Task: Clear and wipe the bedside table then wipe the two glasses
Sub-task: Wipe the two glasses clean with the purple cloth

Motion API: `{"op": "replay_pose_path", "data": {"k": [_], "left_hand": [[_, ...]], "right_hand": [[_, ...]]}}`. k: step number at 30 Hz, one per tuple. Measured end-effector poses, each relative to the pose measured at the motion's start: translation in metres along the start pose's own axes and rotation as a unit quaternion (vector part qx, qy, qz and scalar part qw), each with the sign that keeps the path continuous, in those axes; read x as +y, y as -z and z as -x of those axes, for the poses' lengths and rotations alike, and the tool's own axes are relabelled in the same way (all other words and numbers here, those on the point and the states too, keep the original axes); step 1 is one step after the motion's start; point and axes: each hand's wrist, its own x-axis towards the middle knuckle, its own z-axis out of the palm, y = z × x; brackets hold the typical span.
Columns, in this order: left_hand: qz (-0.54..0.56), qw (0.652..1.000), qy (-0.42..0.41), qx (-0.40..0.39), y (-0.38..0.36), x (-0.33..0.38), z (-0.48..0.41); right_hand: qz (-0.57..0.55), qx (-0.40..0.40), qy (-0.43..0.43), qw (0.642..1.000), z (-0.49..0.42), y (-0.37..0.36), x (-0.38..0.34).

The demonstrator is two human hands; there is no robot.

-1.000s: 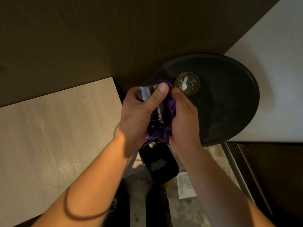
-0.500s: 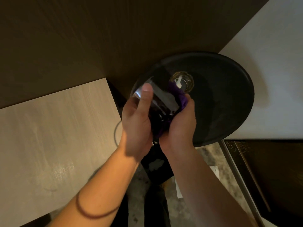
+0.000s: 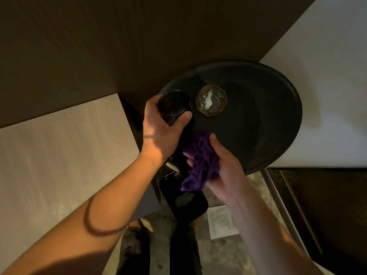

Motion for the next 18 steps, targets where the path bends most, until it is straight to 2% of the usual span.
{"op": "replay_pose_path", "data": {"k": [4, 7, 9, 15, 18], "left_hand": [[-0.049, 0.999, -0.016, -0.015, -0.008, -0.021, -0.012], [-0.08, 0.997, -0.014, -0.014, -0.012, -0.028, -0.016], [-0.08, 0.997, -0.009, -0.021, -0.014, -0.034, -0.019], [-0.081, 0.996, -0.002, -0.026, -0.018, -0.04, -0.023], [-0.145, 0.987, -0.068, 0.027, -0.018, -0.029, -0.009]], "right_hand": [[0.111, 0.075, 0.108, 0.985, -0.008, 0.022, -0.016], [0.244, 0.125, 0.189, 0.943, -0.019, 0.033, -0.028], [0.294, 0.144, 0.229, 0.917, -0.029, 0.039, -0.037], [0.315, 0.169, 0.269, 0.894, -0.055, 0.053, -0.061], [0.306, 0.178, 0.281, 0.892, -0.061, 0.057, -0.069]]}}
